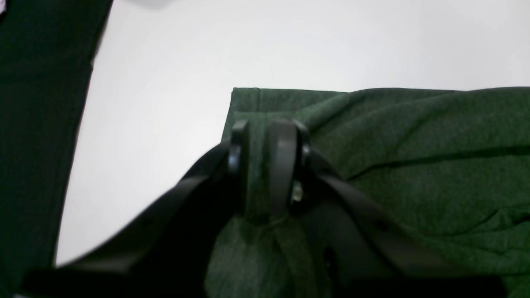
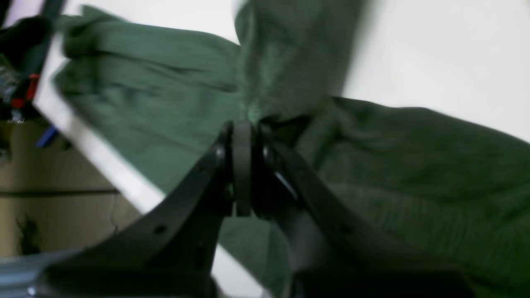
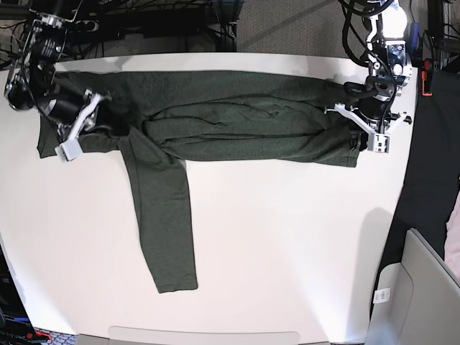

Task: Fold the T-shirt properly
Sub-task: 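Lift the sleeve cuff with the right gripper and fold it over the strip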

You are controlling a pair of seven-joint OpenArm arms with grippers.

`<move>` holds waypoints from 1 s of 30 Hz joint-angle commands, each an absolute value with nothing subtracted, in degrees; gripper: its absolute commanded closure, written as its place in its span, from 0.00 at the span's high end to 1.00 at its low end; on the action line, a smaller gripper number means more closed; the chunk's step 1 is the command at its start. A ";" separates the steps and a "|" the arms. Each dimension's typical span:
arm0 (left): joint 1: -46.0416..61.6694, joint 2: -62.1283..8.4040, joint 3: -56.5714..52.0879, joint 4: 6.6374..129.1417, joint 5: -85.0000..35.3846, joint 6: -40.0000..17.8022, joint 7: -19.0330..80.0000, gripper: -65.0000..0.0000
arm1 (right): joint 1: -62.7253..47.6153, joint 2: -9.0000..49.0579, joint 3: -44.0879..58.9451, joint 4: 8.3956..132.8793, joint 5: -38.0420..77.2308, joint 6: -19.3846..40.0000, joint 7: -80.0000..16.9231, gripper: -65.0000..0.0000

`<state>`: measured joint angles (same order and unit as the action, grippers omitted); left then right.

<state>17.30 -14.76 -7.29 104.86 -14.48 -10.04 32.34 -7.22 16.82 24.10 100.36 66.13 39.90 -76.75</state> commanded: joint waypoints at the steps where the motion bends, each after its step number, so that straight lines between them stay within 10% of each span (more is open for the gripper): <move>1: 17.01 -15.34 -7.60 105.71 -14.55 -9.89 30.90 0.14 | -8.22 17.89 24.57 103.16 68.09 40.00 -76.53 0.01; 20: 16.92 -15.34 -7.52 105.71 -14.55 -9.89 30.90 0.14 | -16.92 25.01 13.32 114.77 61.58 40.00 -80.00 0.02; 26: 17.10 -15.34 -7.52 105.71 -14.55 -9.89 30.90 0.14 | -13.14 24.84 19.30 114.42 61.05 40.00 -76.44 0.41; 30: 17.19 -15.34 -7.52 105.71 -14.55 -9.89 30.90 0.14 | -9.01 23.16 22.90 114.07 60.62 40.00 -76.26 0.49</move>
<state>17.45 -14.76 -7.29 104.86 -14.48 -10.07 32.36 -9.69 22.52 22.70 113.38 59.18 39.86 -77.67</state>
